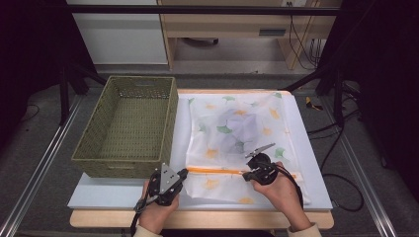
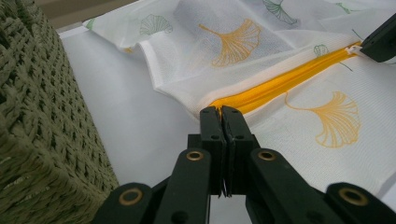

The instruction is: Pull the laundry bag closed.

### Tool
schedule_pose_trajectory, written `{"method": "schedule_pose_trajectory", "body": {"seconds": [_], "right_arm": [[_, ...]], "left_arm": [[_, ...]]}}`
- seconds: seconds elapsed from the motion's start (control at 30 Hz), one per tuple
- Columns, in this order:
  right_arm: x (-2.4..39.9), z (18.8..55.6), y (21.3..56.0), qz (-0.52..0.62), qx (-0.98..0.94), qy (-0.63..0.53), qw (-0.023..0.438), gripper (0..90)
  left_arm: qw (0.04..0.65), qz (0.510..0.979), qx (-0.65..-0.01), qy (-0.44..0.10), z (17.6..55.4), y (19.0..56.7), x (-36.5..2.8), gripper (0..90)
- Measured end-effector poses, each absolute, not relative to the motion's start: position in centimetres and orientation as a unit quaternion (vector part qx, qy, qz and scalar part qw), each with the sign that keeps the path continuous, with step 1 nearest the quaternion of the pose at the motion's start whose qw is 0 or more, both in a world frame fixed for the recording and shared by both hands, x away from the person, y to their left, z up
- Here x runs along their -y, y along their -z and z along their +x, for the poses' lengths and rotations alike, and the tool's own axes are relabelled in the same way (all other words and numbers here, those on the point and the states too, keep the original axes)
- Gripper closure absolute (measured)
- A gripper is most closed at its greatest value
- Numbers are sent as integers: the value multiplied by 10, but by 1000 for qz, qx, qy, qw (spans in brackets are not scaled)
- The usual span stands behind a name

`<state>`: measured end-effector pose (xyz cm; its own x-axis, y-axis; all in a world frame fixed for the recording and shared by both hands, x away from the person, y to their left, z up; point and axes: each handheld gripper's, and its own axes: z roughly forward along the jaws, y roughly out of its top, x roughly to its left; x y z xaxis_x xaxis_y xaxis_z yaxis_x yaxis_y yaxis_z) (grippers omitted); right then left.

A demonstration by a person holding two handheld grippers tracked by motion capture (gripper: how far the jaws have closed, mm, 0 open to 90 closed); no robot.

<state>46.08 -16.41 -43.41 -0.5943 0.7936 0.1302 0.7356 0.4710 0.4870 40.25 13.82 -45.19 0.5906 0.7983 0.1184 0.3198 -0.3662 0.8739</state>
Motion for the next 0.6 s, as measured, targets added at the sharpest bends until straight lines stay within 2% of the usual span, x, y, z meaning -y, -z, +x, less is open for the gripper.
{"method": "schedule_pose_trajectory", "body": {"seconds": [0.6], "right_arm": [[175, 461, 435, 456, -853, -247, 57, 900]], "left_arm": [[434, 780, -359, -275, 403, 452, -138, 886]]}}
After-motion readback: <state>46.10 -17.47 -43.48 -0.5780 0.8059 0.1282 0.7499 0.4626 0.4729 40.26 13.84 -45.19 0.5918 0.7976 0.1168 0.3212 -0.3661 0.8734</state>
